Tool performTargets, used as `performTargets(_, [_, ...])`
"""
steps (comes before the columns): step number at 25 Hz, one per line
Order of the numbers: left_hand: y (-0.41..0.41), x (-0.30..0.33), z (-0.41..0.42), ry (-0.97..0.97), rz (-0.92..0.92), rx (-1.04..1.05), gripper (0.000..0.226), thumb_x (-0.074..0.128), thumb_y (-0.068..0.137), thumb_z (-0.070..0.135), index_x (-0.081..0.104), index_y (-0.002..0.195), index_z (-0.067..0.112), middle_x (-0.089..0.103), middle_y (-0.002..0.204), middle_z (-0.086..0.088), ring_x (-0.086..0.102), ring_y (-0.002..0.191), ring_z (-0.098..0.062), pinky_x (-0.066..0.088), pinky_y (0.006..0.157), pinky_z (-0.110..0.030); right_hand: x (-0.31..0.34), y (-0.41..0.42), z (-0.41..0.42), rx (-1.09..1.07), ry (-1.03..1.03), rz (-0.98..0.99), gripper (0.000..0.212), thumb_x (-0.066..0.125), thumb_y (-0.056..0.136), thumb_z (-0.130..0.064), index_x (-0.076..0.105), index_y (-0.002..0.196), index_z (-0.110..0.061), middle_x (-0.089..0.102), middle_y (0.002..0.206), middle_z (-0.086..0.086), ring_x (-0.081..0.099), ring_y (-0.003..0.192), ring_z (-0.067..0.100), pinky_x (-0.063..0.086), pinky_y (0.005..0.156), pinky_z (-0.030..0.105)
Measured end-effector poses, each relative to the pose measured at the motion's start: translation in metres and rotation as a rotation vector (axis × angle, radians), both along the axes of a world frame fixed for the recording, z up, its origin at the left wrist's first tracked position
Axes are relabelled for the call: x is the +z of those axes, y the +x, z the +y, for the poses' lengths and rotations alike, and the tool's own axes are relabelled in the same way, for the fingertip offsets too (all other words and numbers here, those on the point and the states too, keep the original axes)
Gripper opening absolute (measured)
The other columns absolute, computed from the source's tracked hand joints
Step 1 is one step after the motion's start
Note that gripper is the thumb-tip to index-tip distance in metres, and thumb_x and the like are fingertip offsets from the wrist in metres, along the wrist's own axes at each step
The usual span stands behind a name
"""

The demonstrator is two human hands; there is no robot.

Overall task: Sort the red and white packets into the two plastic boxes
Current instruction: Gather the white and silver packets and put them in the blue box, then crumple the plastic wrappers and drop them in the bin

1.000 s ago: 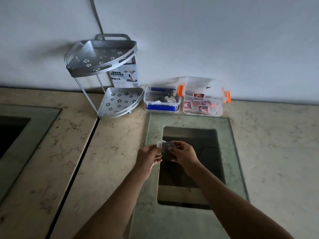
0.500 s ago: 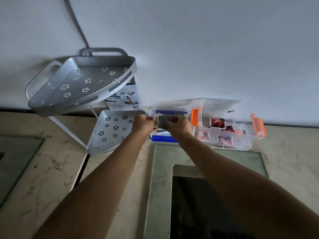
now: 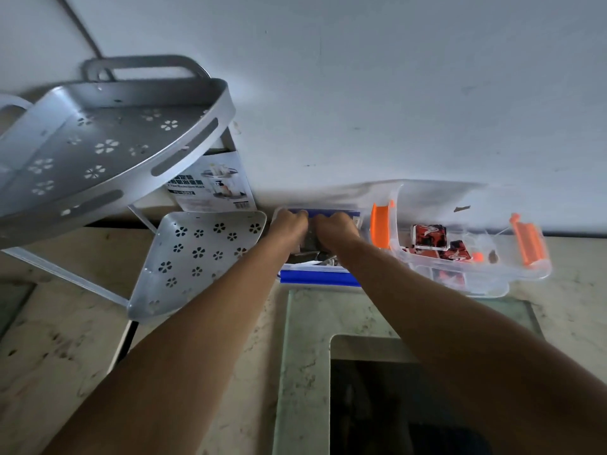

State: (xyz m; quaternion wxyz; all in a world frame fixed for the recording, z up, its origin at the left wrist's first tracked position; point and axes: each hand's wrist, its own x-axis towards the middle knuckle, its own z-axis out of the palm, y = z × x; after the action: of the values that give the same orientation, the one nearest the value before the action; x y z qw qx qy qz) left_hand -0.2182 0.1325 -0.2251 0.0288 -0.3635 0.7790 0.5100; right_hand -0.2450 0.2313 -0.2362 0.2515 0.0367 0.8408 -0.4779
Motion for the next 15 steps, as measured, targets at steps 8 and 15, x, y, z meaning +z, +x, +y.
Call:
performTargets(8, [0.07, 0.085, 0.035, -0.15, -0.007, -0.079, 0.042, 0.038, 0.1, 0.027, 0.064, 0.109, -0.004, 0.063, 0.106, -0.022, 0.057, 0.089, -0.032, 0.039, 0.071, -0.033, 0.087, 0.061, 0.051, 0.215, 0.101, 0.138, 0.032, 0.043, 0.099, -0.019, 0.051, 0.068, -0.018, 0.054, 0.092, 0.011, 0.05, 0.086, 0.023, 0.04, 0.07, 0.03])
performTargets(15, [0.188, 0.136, 0.126, -0.209, 0.002, -0.263, 0.043, 0.035, 0.104, 0.025, 0.062, 0.115, -0.006, 0.059, 0.129, -0.028, 0.056, 0.117, -0.037, 0.042, 0.086, -0.035, 0.122, 0.19, 0.173, 0.179, 0.086, 0.243, 0.025, 0.054, 0.096, -0.024, 0.071, 0.098, -0.006, 0.07, 0.097, 0.014, 0.066, 0.089, 0.033, 0.054, 0.08, 0.042])
